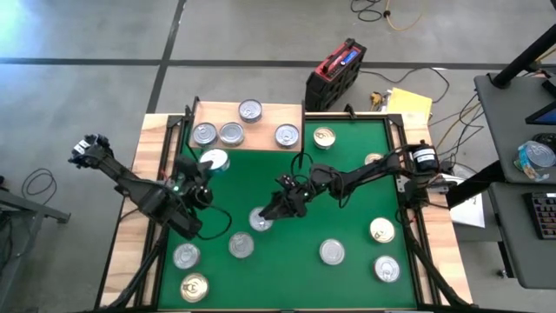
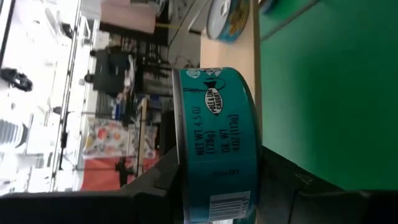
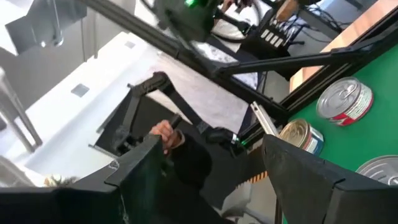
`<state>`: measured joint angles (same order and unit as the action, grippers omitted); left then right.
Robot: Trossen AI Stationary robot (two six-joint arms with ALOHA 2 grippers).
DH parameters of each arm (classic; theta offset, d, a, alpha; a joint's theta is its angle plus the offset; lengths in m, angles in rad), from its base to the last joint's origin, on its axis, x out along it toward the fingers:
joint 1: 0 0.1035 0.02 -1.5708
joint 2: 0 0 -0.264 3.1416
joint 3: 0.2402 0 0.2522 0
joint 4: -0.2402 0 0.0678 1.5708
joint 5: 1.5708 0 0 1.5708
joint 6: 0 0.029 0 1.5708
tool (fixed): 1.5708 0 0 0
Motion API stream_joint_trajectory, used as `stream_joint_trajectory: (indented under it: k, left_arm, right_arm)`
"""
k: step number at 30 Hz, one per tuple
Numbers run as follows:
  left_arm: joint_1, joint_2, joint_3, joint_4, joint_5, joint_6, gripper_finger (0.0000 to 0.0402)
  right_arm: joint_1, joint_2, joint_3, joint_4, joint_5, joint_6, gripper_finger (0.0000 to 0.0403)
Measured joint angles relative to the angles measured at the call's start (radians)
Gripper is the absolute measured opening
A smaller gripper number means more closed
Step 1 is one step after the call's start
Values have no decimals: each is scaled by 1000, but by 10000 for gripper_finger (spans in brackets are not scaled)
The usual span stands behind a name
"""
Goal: Stack canned seafood by type on shelf
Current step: Stack the center light blue tuna can on top of the light blue tuna can on the shelf
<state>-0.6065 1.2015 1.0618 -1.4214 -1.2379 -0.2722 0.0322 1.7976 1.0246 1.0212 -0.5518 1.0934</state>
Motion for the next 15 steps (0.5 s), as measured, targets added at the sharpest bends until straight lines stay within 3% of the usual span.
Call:
stream_joint_trajectory:
  k: [7, 15]
  left_arm:
    - [59, 7, 0, -33, 28, -15, 118]
    - [23, -28, 0, -25, 42, 95, 118]
  right_arm:
    - [-2, -5, -1, 0, -19, -31, 275]
    - [-6, -10, -1, -1, -67, -80, 267]
